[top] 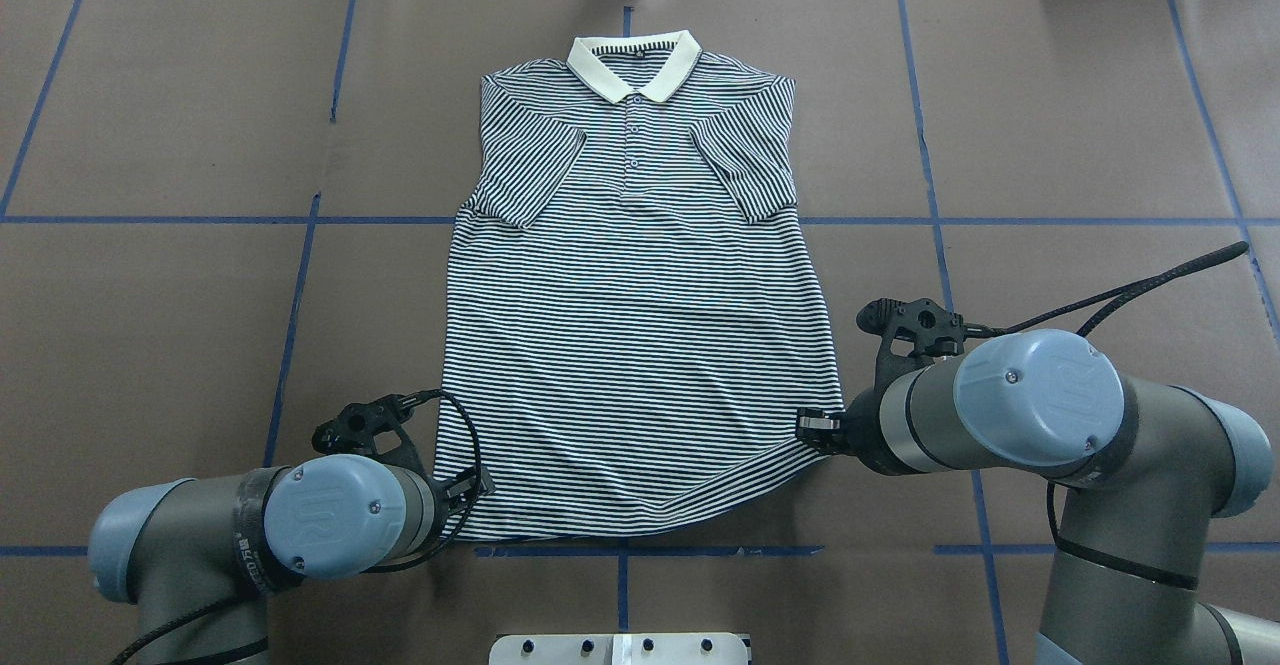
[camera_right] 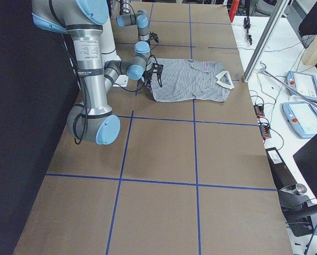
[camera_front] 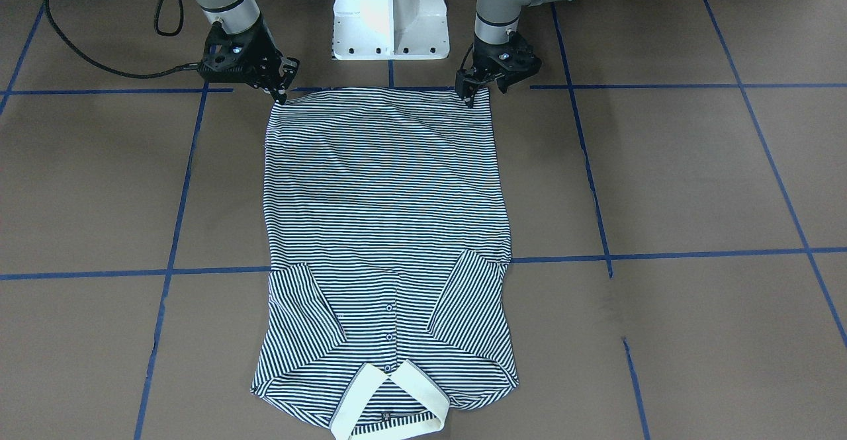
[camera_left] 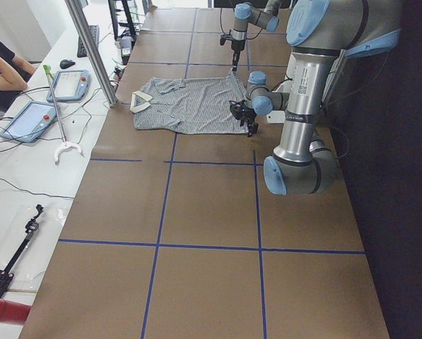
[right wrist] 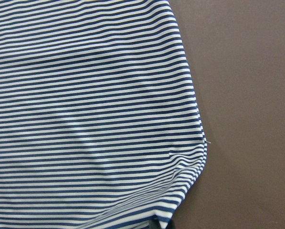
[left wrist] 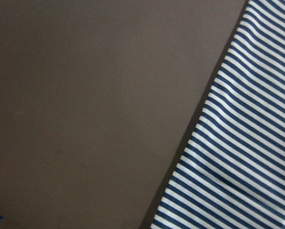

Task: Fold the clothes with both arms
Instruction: 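Grasp the hem corners nearest the robot with both grippers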

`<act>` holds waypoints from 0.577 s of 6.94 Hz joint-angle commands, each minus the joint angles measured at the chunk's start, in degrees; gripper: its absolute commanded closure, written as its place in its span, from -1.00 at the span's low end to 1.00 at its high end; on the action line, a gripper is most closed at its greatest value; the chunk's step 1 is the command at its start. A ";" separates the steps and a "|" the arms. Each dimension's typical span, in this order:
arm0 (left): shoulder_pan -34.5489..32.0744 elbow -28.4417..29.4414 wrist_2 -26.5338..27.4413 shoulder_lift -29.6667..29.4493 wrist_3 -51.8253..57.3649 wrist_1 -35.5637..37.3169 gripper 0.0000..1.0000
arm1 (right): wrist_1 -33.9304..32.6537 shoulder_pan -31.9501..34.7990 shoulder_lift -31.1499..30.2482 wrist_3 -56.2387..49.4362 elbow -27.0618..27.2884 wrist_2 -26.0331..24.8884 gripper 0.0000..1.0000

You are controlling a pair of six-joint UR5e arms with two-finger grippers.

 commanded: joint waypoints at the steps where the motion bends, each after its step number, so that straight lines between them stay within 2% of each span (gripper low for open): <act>1: 0.81 0.17 -0.09 -0.06 -0.02 0.00 -0.62 | 0.00 0.41 0.01 -0.03 0.55 0.47 1.00; 2: 0.90 0.18 -0.09 -0.06 -0.63 0.00 -0.29 | 0.00 0.41 -0.07 -0.03 0.55 0.47 1.00; 4: 0.90 0.09 -0.18 -0.41 -0.72 0.00 0.73 | 0.00 0.50 -0.08 -0.03 0.46 0.47 1.00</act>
